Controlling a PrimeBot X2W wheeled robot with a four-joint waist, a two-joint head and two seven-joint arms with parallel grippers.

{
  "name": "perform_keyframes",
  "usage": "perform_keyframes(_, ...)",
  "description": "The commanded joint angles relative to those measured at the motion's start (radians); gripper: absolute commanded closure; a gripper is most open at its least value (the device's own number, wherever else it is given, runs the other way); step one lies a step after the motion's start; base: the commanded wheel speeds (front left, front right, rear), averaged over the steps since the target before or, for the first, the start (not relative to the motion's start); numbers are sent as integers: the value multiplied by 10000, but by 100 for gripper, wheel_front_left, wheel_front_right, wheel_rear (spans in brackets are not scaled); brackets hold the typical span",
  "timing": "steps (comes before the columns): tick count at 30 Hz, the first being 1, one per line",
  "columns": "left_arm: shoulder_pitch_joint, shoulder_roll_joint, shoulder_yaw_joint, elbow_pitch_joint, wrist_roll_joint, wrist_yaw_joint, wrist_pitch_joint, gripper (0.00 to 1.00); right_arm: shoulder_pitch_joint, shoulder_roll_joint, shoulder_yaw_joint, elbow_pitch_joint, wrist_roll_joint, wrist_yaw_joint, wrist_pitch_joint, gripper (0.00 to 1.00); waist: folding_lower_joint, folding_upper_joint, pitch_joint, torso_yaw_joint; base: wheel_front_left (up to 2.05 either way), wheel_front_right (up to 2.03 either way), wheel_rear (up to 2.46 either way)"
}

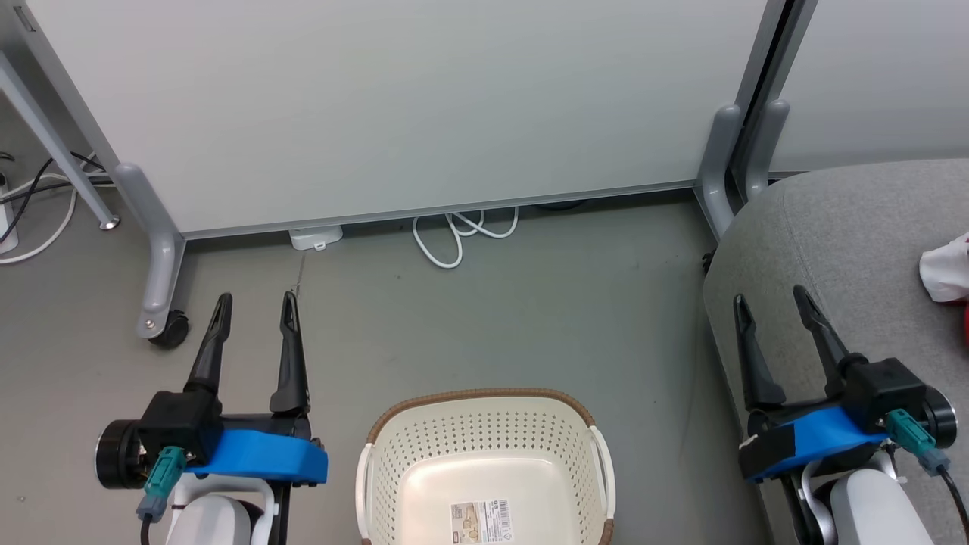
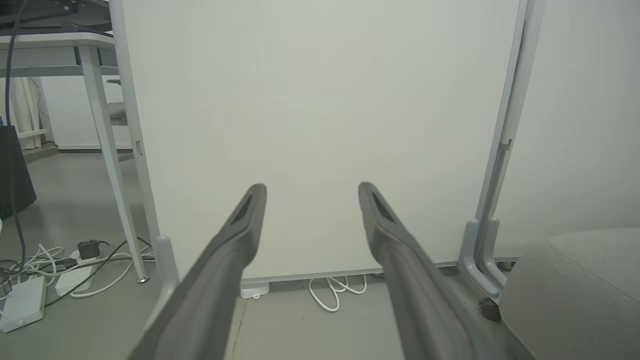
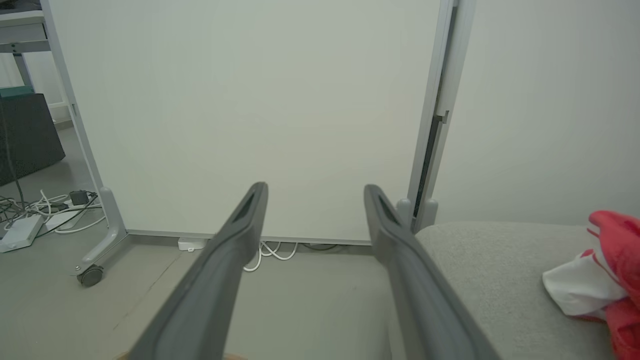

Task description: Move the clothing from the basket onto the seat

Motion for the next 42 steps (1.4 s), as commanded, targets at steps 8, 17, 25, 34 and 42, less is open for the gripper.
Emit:
perform_keyframes(8, 500, -87, 381, -174, 148, -96, -24, 0, 698, 78, 41, 7, 324, 1, -38, 0, 2, 0, -145, 20, 0, 0, 0)
perform_keyframes(17, 742, -87, 218, -193, -142, 76, -25, 0, 1033, 78, 257, 76, 726, 1, -38, 0, 2, 0, -250, 104, 0, 0, 0)
perform_keyframes(25, 871, -89, 120, -96, -249, 164, -25, 0, 1141, 78, 293, 135, 846, 1, -38, 0, 2, 0, -358, 200, 0, 0, 0)
perform_keyframes(34, 836, -90, 69, 97, -127, 127, -25, 0, 1054, 79, 358, 193, 900, 1, -37, 0, 2, 0, -430, 231, 0, 0, 0)
perform_keyframes(42, 1076, -84, 133, 591, -645, 121, 229, 100, 1116, 102, 265, 670, 1329, 0, 232, 100, 2, 0, -435, 219, 0, 0, 0)
